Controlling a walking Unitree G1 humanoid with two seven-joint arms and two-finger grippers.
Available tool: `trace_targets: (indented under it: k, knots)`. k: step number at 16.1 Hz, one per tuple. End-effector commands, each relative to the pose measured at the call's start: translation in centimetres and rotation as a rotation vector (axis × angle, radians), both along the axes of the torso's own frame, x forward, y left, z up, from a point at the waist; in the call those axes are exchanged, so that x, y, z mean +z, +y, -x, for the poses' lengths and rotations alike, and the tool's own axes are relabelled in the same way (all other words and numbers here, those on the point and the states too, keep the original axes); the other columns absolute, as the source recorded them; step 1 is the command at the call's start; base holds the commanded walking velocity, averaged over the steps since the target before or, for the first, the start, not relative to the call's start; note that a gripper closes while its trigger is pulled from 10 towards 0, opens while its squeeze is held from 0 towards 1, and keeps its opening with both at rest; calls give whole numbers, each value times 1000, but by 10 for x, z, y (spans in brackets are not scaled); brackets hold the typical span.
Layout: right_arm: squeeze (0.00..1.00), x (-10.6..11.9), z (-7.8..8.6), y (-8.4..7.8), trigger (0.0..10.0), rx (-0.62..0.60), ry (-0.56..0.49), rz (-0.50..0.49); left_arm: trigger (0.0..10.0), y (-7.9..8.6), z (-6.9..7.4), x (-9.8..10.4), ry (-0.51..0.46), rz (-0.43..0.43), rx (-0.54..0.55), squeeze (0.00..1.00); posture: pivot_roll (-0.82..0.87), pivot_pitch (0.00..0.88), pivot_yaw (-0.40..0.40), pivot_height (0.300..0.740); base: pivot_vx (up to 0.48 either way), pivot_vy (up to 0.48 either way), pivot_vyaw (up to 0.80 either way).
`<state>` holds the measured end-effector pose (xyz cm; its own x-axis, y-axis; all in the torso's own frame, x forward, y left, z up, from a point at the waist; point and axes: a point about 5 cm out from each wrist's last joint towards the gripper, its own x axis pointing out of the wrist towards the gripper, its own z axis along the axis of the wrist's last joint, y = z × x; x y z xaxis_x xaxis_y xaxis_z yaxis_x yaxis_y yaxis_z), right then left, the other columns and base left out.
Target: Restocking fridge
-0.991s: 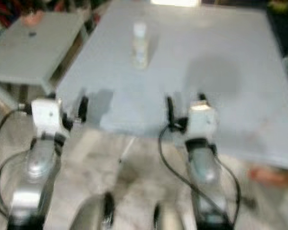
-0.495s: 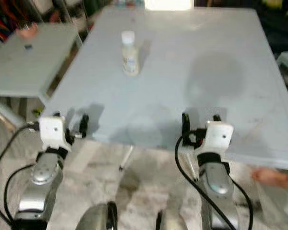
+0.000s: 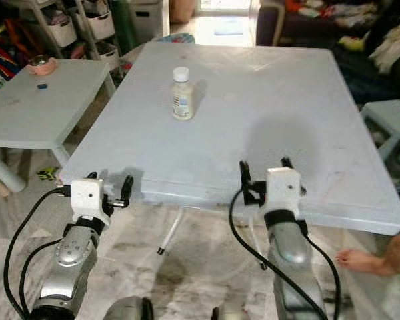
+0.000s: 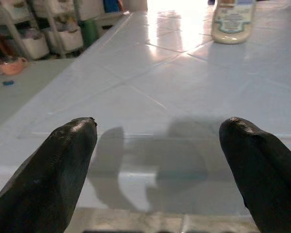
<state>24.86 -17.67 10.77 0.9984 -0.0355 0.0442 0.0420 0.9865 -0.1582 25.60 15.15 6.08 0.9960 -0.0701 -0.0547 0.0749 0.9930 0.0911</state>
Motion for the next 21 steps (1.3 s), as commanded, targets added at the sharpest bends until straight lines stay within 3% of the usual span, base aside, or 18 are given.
trace_targets:
  k: [1,3,4,5,8,14,21]
  knots:
    - [0,-2,-1,-1,10000,-68,-12,-5,10000,8,-2,3,-18,-34,23,0,-52,0,28,740,0,0,0]
    - [0,3,0,2,10000,-45,-49,51,10000,10,-3,4,-12,15,12,0,-56,0,30,740,0,0,0]
    - [0,3,2,6,10000,43,-42,0,10000,6,-5,9,-33,32,-26,0,-61,0,25,740,0,0,0]
    - [0,4,0,6,10000,46,-51,-85,10000,2,-8,13,-44,46,-42,0,-65,0,25,740,0,0,0]
    - [0,11,-9,19,10000,62,-98,-120,10000,-10,-14,18,-64,90,-53,0,-68,0,25,740,0,0,0]
    - [0,20,-15,15,10000,138,-134,-63,10000,-18,-17,20,-75,116,-81,0,-66,0,7,740,266,0,0]
    - [0,26,-22,20,10000,145,-164,-68,10000,-19,-29,35,-124,107,-89,0,-65,0,13,740,395,0,428]
